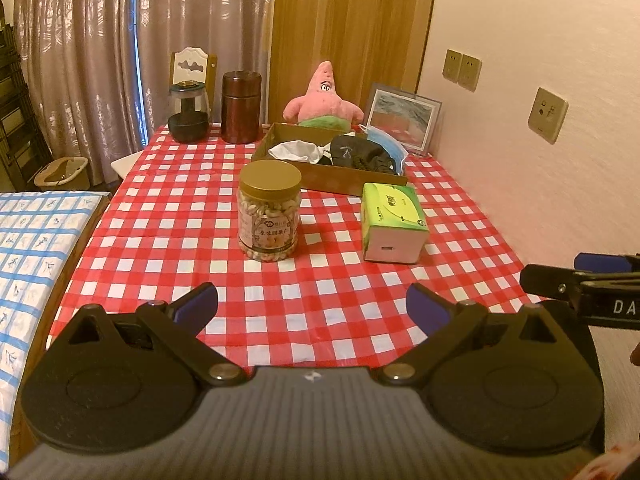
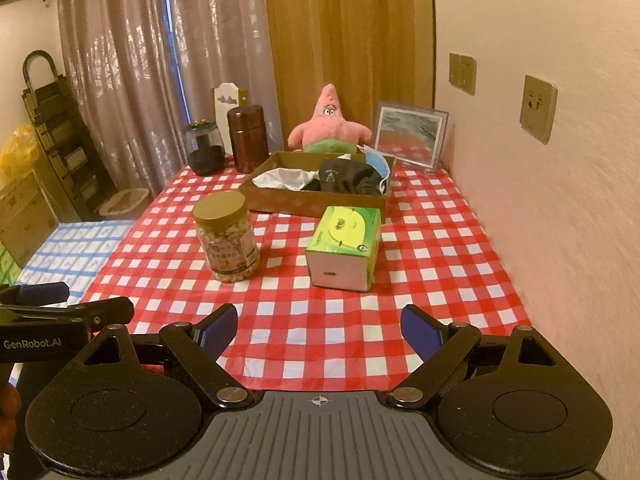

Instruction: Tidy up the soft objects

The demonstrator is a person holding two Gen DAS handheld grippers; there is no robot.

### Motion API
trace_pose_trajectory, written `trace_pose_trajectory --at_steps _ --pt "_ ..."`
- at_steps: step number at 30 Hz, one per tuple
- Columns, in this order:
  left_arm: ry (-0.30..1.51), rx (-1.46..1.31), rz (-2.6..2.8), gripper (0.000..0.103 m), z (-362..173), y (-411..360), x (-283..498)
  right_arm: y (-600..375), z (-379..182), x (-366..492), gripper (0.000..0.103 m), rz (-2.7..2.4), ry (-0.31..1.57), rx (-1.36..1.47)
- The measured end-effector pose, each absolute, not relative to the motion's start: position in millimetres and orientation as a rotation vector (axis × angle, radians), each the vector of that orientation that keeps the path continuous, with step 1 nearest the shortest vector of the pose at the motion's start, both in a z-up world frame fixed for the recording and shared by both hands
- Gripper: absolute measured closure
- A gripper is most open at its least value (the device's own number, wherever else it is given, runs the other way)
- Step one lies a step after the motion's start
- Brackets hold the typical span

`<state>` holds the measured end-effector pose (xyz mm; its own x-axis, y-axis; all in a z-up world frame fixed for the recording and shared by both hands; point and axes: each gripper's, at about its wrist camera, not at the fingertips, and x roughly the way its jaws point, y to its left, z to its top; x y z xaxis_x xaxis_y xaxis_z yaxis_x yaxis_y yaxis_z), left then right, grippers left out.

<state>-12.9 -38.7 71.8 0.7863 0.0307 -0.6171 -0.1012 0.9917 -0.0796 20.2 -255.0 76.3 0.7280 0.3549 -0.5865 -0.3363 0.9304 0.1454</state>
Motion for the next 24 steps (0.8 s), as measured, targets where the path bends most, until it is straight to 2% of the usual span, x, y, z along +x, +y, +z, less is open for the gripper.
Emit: trace_pose_trajectory --at_steps 24 --pt "0.664 -0.124 0.065 0.003 73.8 -44.0 -12.5 -250.7 76.2 16.2 0.015 0.386 0.637 0.015"
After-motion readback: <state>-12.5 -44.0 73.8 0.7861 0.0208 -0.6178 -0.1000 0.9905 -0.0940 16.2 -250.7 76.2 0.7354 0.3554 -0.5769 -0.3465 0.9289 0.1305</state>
